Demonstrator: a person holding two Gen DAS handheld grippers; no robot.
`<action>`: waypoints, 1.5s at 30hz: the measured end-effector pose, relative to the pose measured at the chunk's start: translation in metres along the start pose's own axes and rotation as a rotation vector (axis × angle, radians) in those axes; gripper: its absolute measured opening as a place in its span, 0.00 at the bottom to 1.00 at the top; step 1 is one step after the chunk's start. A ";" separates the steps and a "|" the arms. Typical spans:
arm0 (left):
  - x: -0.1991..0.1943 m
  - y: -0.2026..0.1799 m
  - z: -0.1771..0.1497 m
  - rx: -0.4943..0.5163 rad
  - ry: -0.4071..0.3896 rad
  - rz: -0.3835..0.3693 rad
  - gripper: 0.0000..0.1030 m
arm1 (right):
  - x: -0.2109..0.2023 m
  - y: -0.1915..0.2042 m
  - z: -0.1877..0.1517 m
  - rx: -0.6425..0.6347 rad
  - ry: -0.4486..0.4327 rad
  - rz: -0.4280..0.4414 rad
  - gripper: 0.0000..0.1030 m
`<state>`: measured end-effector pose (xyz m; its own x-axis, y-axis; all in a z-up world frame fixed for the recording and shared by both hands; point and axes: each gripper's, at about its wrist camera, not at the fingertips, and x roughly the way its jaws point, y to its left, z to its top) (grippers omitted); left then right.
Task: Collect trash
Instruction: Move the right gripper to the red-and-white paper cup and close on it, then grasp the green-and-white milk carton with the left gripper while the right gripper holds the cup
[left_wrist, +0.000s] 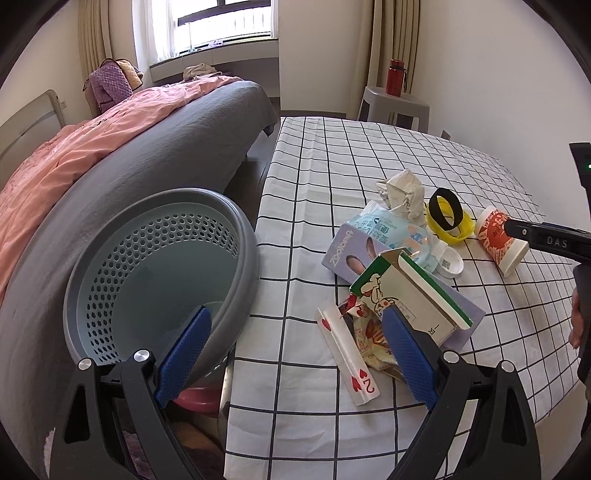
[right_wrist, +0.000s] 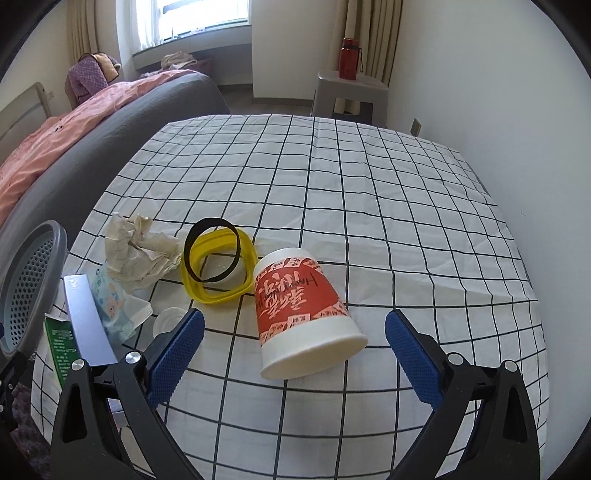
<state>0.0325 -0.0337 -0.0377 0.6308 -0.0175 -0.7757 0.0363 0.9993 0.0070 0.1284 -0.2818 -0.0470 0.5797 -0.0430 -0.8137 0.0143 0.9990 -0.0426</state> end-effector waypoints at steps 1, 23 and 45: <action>0.000 0.000 0.001 -0.004 -0.001 -0.001 0.87 | 0.006 -0.001 0.002 -0.005 0.015 0.000 0.92; 0.001 -0.011 0.002 0.001 0.034 -0.057 0.87 | -0.004 -0.001 -0.025 0.051 0.030 0.035 0.60; 0.024 -0.068 0.009 0.038 0.071 -0.099 0.84 | -0.064 0.015 -0.109 0.182 -0.033 0.092 0.60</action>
<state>0.0521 -0.1019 -0.0508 0.5663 -0.1121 -0.8166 0.1260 0.9908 -0.0486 0.0032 -0.2655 -0.0587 0.6119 0.0459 -0.7896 0.1050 0.9848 0.1386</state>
